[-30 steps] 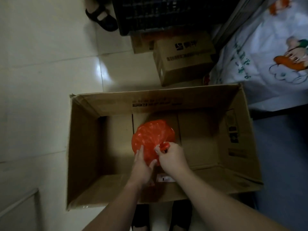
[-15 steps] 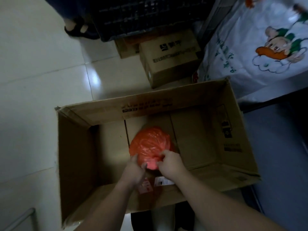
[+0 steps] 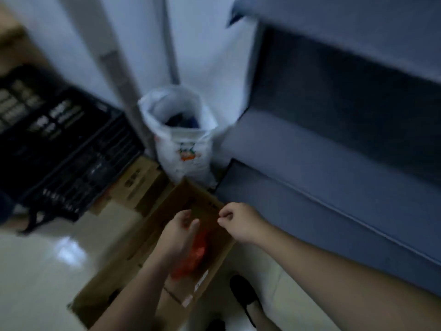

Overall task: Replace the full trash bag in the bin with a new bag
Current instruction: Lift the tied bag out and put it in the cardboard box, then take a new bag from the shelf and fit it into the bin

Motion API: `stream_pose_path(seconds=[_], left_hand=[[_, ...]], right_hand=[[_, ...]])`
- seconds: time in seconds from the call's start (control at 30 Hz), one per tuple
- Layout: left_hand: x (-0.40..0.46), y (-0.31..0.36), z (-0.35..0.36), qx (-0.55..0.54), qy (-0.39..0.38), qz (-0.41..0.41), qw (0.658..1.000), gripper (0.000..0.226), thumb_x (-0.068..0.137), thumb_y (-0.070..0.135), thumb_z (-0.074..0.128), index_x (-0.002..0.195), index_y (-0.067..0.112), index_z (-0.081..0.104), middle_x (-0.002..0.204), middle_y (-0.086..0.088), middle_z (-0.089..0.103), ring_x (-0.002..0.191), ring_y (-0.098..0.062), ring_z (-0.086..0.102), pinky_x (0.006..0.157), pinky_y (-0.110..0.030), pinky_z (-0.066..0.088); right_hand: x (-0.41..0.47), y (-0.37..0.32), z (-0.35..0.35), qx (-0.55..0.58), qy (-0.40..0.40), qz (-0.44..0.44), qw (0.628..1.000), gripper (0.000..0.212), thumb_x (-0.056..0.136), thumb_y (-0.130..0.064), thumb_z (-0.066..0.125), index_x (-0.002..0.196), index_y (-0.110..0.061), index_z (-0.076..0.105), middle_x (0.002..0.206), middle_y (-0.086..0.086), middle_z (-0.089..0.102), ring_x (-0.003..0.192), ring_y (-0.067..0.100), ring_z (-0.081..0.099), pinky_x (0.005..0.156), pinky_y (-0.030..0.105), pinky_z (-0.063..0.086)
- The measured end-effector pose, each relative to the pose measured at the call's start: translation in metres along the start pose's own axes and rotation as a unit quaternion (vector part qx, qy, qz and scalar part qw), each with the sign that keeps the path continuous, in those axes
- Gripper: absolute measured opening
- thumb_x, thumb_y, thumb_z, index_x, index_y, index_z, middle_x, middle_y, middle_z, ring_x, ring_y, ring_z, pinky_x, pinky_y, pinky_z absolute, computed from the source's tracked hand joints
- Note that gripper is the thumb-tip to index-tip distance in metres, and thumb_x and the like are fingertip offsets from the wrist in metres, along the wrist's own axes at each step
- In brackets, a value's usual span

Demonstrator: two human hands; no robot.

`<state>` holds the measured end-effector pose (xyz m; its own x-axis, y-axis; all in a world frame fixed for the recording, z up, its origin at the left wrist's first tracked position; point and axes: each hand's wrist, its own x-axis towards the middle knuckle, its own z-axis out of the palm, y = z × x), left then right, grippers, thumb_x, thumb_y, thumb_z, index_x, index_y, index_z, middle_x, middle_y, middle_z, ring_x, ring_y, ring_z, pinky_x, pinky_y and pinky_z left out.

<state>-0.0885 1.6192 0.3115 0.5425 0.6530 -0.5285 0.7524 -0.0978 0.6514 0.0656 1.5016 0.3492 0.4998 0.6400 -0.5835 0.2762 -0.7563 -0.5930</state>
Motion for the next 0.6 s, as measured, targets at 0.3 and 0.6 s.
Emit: stream_pose_path(seconds=[0.3,0.6], left_hand=[[-0.174,0.311,0.059,0.148,-0.144,0.354,0.912,0.054,0.096,0.042,0.054,0.145,0.022,0.043,0.146,-0.004,0.051,0.132,-0.022,0.05,0.106,-0.028,0.037],[-0.435,0.486,0.287,0.207,-0.328,0.584,0.713,0.053,0.092,0.041,0.061,0.141,0.027,0.048,0.141,0.001,0.057,0.125,-0.015,0.055,0.109,-0.033,0.04]], right_hand=[[-0.306,0.062,-0.212,0.133,0.34,0.056,0.929,0.032,0.088,-0.033,0.069,0.119,-0.024,0.065,0.094,-0.013,0.063,0.084,0.002,0.059,0.064,-0.003,0.034],[-0.62,0.247,-0.271,0.166,0.584,0.228,0.761,0.037,0.088,-0.034,0.068,0.122,-0.02,0.065,0.113,-0.003,0.072,0.101,0.008,0.065,0.077,0.007,0.034]])
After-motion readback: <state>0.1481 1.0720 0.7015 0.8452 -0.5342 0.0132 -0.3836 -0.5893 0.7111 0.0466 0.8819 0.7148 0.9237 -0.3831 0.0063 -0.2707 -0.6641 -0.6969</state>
